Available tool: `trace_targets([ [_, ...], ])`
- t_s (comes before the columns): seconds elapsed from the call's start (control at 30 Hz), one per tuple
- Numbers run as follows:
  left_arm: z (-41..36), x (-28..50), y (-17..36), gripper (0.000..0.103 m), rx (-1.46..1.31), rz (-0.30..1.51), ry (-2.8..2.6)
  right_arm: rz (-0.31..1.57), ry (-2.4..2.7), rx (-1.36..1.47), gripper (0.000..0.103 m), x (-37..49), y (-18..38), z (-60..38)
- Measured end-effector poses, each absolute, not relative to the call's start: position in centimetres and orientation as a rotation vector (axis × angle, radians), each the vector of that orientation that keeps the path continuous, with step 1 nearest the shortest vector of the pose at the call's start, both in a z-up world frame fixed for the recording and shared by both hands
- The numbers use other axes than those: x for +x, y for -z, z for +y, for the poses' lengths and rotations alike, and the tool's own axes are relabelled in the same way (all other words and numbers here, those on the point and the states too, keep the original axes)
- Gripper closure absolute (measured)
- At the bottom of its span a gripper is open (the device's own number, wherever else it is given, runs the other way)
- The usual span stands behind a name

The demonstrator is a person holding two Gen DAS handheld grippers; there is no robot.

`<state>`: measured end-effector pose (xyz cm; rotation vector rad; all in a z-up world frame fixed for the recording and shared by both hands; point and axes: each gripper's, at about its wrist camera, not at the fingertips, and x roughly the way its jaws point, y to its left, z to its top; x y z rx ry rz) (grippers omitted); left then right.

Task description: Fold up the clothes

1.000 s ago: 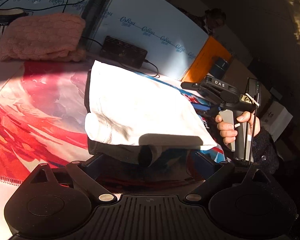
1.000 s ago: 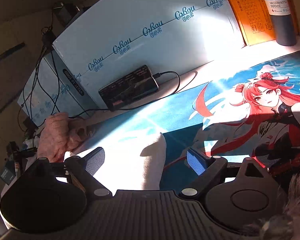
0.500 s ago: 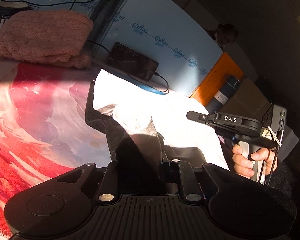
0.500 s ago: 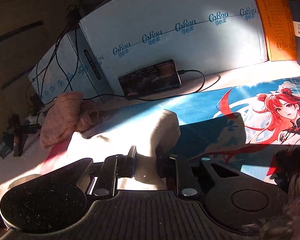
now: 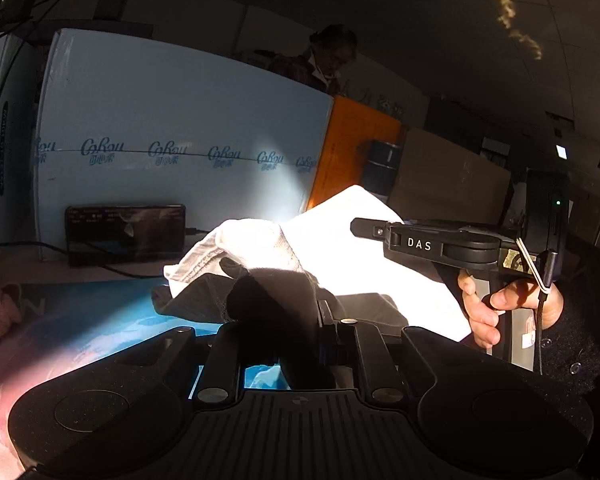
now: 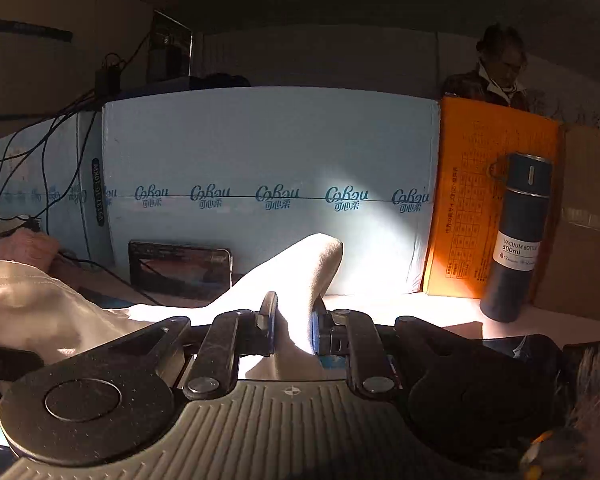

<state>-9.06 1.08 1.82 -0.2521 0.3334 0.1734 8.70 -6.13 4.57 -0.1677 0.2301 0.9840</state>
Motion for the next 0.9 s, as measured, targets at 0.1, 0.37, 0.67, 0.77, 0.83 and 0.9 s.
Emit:
trace_targets([
  [0.1,1.8,-4.3,-1.2,0.088,-0.229,0.352,-0.147,0.208,-0.873,-0.174,0.089,11.8,-4.5,-6.7],
  [0.37,1.2,6.4,1.8,0.087,-0.262,0.435,-0.092,0.188,-0.588,-0.326,0.089,20.1,-1.9,-7.3],
  [0.67,-0.4,11.9,3.6,0.083,-0.276,0.519,-0.026,0.293,-0.354,-0.417,0.087,27.4,2.0,-8.8],
  [0.77,-0.2,11.6,3.7,0.081,-0.266,0.537,-0.027,0.288,-0.328,-0.459,0.078,27.4,2.2,-8.3],
  [0.83,-0.1,11.1,3.4,0.070,-0.260,0.531,-0.041,0.271,-0.290,-0.488,0.061,27.2,2.3,-8.0],
  [0.9,0.0,10.6,3.1,0.036,-0.253,0.526,-0.055,0.243,-0.237,-0.462,0.028,26.6,2.0,-8.3],
])
